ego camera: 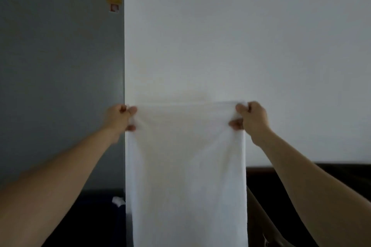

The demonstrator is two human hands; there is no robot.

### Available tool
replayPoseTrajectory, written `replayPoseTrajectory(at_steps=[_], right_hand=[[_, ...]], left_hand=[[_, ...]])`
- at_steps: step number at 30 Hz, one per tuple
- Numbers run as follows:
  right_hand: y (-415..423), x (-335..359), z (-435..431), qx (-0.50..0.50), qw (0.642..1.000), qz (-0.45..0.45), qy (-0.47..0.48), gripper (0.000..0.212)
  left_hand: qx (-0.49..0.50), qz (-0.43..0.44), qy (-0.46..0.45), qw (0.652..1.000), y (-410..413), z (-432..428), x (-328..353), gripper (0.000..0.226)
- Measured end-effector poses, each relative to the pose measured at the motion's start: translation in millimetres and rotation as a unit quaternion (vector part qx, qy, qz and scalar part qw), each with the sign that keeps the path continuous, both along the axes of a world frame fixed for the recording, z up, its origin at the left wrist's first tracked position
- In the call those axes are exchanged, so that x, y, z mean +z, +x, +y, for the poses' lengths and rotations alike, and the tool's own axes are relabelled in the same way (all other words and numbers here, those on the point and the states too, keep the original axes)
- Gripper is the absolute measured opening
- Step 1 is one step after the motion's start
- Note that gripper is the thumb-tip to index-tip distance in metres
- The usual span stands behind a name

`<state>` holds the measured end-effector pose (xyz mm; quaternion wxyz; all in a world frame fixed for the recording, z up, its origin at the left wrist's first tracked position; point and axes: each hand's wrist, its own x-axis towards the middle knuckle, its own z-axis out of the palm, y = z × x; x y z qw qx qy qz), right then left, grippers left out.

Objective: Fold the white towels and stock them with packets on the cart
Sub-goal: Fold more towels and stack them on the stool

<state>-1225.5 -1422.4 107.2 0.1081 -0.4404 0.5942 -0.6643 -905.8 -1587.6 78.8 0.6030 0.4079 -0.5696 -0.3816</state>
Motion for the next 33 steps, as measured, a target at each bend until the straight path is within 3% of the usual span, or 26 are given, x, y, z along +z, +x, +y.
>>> replayPoseTrajectory(at_steps=[6, 12, 18, 24, 33], right_hand=[[-1, 98, 7, 0.001, 0.988, 0.027, -0.155, 0.021], [-4, 106, 26, 0.02, 0.983, 0.052, -0.177, 0.018], [1, 64, 60, 0.024, 0.987, 0.065, -0.146, 0.016], [14, -30, 122, 0.029, 0.996, 0.056, -0.059, 0.013], [48, -175, 225, 0.017, 0.985, 0.082, 0.151, 0.024]], left_hand=[[0.056, 0.061, -0.176, 0.981, -9, 30, 119, 0.02], [0.083, 0.043, -0.199, 0.975, 4, 60, 136, 0.018], [0.055, 0.051, -0.153, 0.985, 25, 89, 90, 0.014], [-0.034, 0.024, -0.078, 0.996, 57, 159, -8, 0.01], [-0.129, -0.111, 0.125, 0.977, 125, 268, -167, 0.018]])
